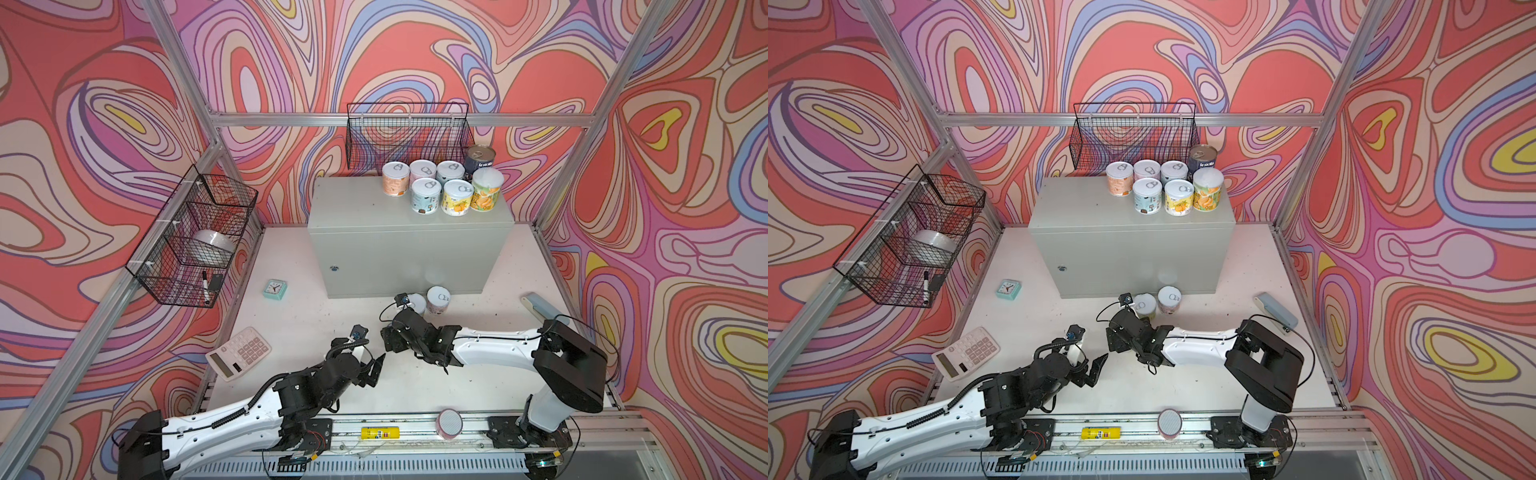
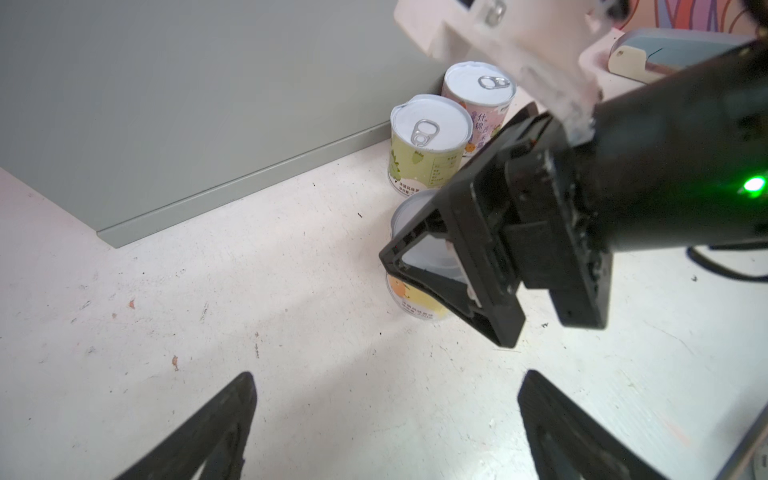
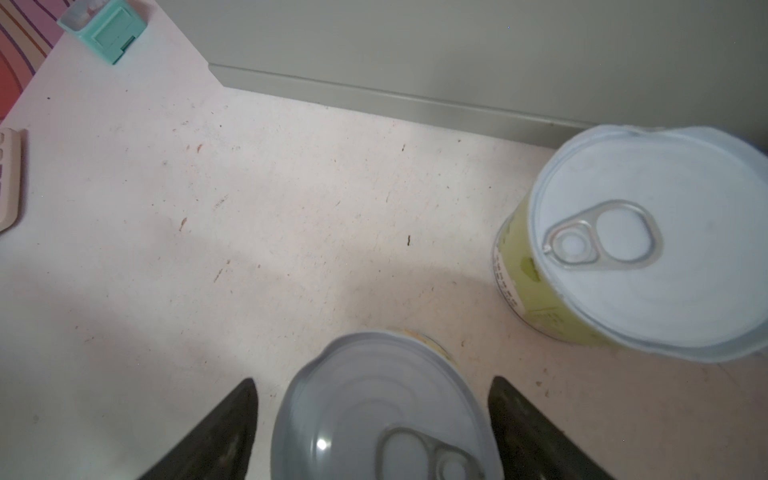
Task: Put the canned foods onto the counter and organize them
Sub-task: 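Pull the yellow can away from the cabinet with the right gripper, then close the left gripper around the yellow can on the table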
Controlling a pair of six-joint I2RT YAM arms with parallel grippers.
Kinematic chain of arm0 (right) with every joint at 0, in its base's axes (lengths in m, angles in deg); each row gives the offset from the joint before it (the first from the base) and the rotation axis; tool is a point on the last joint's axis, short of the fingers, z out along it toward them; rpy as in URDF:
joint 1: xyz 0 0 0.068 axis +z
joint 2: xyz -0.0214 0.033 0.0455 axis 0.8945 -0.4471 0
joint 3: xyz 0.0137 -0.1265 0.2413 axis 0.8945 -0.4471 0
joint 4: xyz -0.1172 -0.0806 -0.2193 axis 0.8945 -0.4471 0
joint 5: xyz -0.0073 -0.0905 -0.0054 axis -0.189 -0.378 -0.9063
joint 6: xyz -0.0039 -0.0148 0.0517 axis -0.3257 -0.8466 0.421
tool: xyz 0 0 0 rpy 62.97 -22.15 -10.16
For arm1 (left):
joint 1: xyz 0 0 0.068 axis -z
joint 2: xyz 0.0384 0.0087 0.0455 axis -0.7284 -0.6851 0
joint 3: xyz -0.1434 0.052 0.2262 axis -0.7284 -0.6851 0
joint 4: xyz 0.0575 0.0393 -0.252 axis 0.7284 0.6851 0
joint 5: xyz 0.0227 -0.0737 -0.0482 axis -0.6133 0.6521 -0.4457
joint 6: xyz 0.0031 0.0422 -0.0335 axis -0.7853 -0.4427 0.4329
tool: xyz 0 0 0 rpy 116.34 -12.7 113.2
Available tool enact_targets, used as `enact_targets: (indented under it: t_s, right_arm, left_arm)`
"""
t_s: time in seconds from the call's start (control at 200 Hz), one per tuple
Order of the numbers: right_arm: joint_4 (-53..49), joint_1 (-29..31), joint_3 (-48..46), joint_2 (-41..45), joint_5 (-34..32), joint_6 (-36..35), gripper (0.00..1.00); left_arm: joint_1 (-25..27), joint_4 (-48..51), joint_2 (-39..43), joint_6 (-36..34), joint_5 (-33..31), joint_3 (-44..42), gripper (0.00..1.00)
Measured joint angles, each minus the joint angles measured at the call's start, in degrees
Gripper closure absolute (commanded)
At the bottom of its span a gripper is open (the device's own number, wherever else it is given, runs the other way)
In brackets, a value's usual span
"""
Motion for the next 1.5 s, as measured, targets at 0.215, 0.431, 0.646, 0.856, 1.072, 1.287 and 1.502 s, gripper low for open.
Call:
enact_targets:
  t_s: [0.215, 0.431, 0.646, 0.856, 1.072, 1.287, 1.502]
  right_arm:
    - [-4.2, 0.0, 3.1, 4.1, -1.4, -0.9, 0.09]
    - [-11.0, 0.0, 4.8, 15.5, -5.4, -1.0, 0.09]
    - [-16.5, 0.0, -0.7, 26.6, -10.2, 2.8, 0.09]
    - [-19.4, 0.0, -10.5, 30.3, -12.2, 8.1, 0.09]
    - [-18.1, 0.0, -14.0, 30.1, -12.0, 10.3, 0.07]
    - [-16.5, 0.0, -14.2, 28.6, -11.2, 10.3, 0.07]
    - [-15.2, 0.0, -16.4, 30.0, -10.8, 10.3, 0.07]
  left_arm:
    - [0.0, -2.8, -2.2, -1.1, 0.0, -0.4, 0.00]
    - [0.0, -5.0, -3.1, -3.2, -0.1, -0.4, 0.00]
    - [0.0, -6.7, -5.0, -4.5, -1.4, 0.1, 0.00]
    - [0.0, -10.3, -10.4, -4.9, -1.5, 0.4, 0.00]
    - [0.0, -16.7, -15.4, -4.6, -0.2, 0.2, 0.00]
    - [0.0, -23.1, -20.4, -4.4, 0.0, -1.2, 0.00]
    - [0.0, -33.3, -30.5, -4.5, -0.1, -4.2, 0.00]
